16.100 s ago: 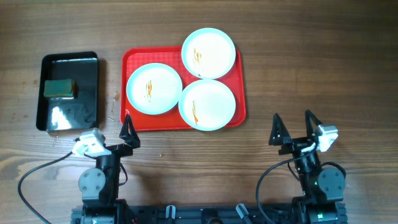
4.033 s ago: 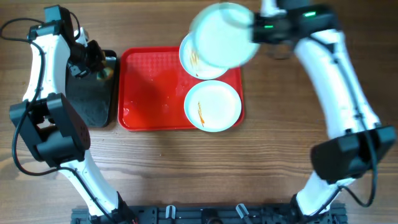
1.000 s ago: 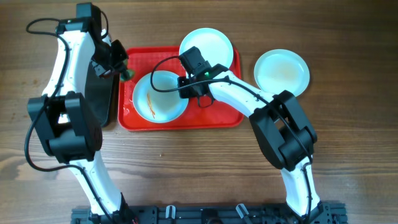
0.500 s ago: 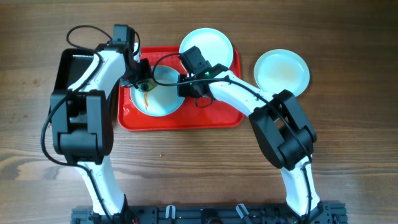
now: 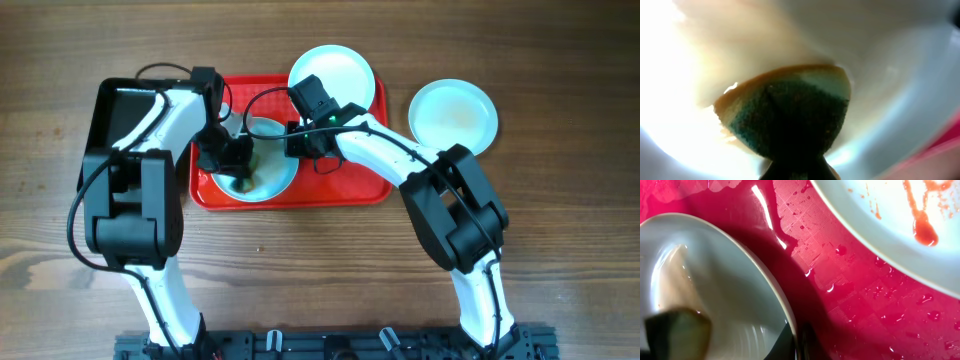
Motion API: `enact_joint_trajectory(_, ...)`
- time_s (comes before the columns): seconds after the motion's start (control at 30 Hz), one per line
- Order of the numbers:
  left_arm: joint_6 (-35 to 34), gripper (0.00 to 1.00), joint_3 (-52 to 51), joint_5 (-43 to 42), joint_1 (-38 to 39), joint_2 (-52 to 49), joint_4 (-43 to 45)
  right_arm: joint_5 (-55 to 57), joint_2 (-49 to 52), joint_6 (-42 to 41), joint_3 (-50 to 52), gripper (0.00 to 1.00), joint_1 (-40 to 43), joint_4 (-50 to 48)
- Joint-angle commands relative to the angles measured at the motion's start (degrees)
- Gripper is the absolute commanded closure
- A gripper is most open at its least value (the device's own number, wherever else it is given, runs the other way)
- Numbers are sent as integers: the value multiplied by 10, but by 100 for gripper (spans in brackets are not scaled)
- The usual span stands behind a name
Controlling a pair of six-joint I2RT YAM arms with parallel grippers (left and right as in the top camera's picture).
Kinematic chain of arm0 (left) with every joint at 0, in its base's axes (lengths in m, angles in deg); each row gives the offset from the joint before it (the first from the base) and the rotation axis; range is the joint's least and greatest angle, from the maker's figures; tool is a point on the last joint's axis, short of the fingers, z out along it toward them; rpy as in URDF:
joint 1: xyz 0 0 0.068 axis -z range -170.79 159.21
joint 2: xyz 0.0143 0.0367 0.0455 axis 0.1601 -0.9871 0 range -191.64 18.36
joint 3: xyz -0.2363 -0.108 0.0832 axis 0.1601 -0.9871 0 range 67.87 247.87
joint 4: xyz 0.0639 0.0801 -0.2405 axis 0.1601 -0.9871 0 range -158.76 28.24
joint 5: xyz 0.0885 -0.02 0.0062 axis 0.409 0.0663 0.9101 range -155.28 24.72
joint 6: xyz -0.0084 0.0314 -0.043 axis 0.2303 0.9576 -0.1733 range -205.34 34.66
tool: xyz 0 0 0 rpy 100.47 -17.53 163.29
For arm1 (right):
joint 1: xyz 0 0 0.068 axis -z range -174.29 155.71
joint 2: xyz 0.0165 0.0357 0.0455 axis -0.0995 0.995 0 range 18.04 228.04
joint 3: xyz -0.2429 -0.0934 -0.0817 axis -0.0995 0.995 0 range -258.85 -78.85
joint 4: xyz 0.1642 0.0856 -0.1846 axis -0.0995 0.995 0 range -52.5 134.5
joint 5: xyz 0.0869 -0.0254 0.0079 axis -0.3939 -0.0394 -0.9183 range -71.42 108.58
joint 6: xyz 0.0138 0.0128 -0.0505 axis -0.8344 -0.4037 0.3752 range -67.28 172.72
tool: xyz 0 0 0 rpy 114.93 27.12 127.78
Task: Clean dirty plates on tray and stack at the side
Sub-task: 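Scrub the held plate with the sponge in the left gripper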
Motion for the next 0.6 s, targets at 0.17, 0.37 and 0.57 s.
enact_joint_trajectory(0.17,-127,96,-17,21,13,-23,125,0,16,-15,-7,96,2,-6)
enact_joint_trajectory(0.37,-352,96,-16,421,13,-23,190,0,16,-15,-7,96,2,-6)
enact_joint_trajectory(0.57,-329,96,-16,415,23,-23,126,0,16,-15,-7,96,2,-6)
